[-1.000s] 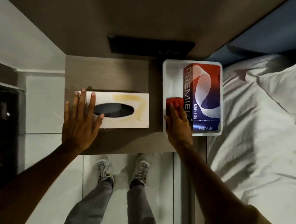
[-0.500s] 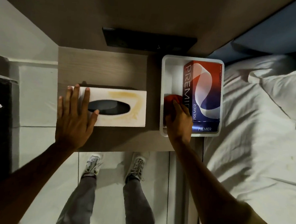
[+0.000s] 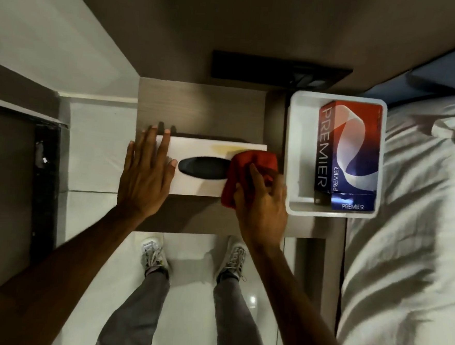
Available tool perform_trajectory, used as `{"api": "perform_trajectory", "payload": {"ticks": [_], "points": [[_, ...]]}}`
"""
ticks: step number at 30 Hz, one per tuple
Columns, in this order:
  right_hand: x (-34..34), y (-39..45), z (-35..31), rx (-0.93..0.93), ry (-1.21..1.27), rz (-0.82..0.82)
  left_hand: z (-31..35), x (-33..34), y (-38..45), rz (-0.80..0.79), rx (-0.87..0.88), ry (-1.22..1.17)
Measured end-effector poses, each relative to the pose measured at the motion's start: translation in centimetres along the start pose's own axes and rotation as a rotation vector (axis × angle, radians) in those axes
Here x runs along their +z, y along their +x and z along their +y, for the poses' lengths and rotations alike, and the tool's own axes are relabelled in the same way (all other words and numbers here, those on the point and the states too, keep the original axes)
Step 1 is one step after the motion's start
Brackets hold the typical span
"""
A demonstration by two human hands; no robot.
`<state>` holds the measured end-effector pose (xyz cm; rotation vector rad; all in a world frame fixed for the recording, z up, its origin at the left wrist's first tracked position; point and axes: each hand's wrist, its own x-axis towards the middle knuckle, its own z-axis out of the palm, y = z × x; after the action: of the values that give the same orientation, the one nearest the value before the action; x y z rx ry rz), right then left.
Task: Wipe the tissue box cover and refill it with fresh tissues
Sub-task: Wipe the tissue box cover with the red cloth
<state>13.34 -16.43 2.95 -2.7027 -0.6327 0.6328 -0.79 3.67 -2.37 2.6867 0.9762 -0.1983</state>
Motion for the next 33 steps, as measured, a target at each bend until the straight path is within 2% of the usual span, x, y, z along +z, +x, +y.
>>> {"api": "perform_trajectory", "payload": {"ticks": [4, 7, 9, 12, 18, 19, 24, 29, 33], "points": [[1.4, 0.6, -0.5, -0.051, -0.145, 0.126, -1.3, 1.1, 0.3, -0.002, 0.05, -0.006], [2.5, 1.1, -1.0, -0.11, -0.225, 0.103, -1.7, 2.0, 0.5, 0.013, 0.059, -0.007], [2.7, 0.9, -1.2, -0.036, -0.22, 0.094, -1.8, 2.5, 0.6, 0.025, 0.058, -0.004], [1.7, 0.3, -1.3, 0.026, -0.265, 0.239, -1.8, 2.7, 0.6, 0.034, 0.046, -0.015], [-0.4, 1.2, -0.8, -0.046, -0.228, 0.428, -1.7, 2.4, 0.6, -0.038, 0.017, -0.056], [-0.4, 2.0, -0.7, -0.061, -0.198, 0.404, -1.7, 2.4, 0.6, -0.043, 0.012, -0.063], [2.9, 3.7, 0.2, -0.131, -0.097, 0.077, -1.5, 2.4, 0.5, -0.053, -0.01, -0.064], [6.5, 0.6, 1.3, -0.115, 0.013, 0.147, -1.3, 2.5, 0.5, -0.024, -0.01, -0.064], [7.2, 0.3, 2.1, -0.187, -0.064, 0.144, -1.3, 2.6, 0.5, -0.016, -0.01, -0.082]]}}
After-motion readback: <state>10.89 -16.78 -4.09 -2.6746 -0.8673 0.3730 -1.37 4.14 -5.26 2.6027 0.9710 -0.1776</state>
